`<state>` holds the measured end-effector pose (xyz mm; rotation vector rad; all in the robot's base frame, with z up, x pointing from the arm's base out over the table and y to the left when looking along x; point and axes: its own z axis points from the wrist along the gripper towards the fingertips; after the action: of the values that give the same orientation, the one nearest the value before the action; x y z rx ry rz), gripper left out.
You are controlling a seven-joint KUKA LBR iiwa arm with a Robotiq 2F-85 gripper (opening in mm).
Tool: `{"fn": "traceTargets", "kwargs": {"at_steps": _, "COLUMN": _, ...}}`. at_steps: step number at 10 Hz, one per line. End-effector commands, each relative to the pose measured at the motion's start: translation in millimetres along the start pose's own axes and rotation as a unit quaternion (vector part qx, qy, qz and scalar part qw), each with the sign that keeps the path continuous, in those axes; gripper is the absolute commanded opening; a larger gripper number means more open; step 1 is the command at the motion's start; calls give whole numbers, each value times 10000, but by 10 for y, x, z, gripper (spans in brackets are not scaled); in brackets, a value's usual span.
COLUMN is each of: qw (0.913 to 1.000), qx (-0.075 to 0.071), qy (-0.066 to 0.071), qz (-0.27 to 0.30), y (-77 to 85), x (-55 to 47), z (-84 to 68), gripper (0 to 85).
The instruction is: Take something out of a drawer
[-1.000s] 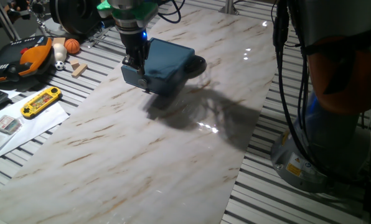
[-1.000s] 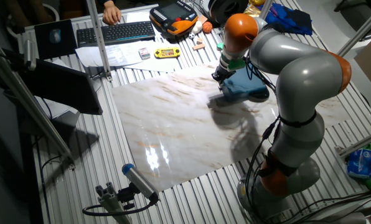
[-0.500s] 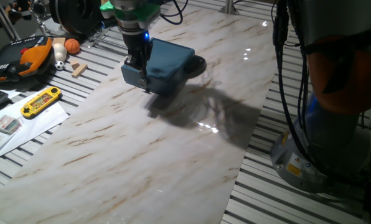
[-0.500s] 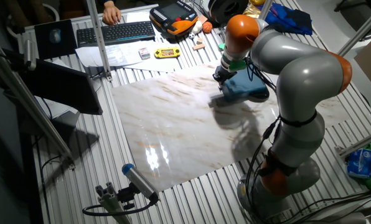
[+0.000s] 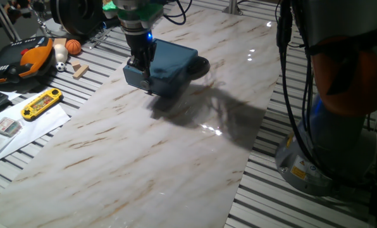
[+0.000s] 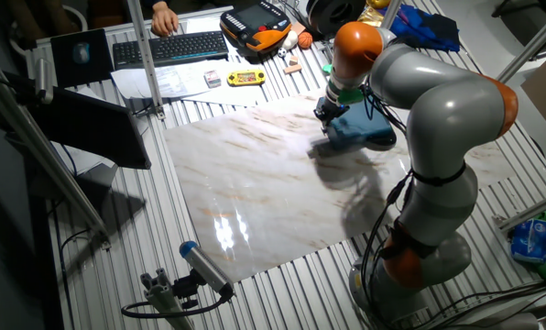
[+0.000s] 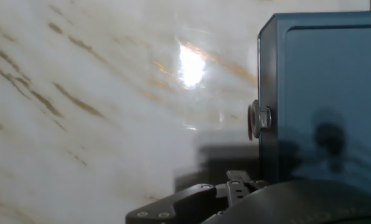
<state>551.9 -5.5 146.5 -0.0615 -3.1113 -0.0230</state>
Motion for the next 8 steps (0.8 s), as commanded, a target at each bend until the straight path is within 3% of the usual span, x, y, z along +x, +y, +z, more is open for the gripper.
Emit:
{"fn": "traceTargets", "kwargs": {"at_steps": 1, "qw": 10000, "qx": -5, "qy": 44, "qz": 66, "y": 1, "x": 0, "z": 0, "gripper": 0}}
{"fn": "traceTargets", "kwargs": {"at_steps": 2, "qw": 9999, "qx": 36, "qy": 103, "qz": 60, "y": 1, "x": 0, "z": 0, "gripper": 0}}
{"fn": "traceTargets", "kwargs": {"at_steps": 3, "qw": 9999, "qx": 162, "qy": 13, "qz": 26, "y": 1, "x": 0, "z": 0, "gripper": 0}}
{"fn": "traceTargets", "kwargs": {"at_steps": 5, "qw": 9985, "qx": 405, "qy": -328, "qz": -141, "y": 1, "x": 0, "z": 0, "gripper": 0}}
{"fn": "traceTargets", "kwargs": {"at_steps": 8, "qw": 9983, "qx": 382, "qy": -402, "qz": -197, "y": -5, "x": -4, "z": 19, "gripper": 0}}
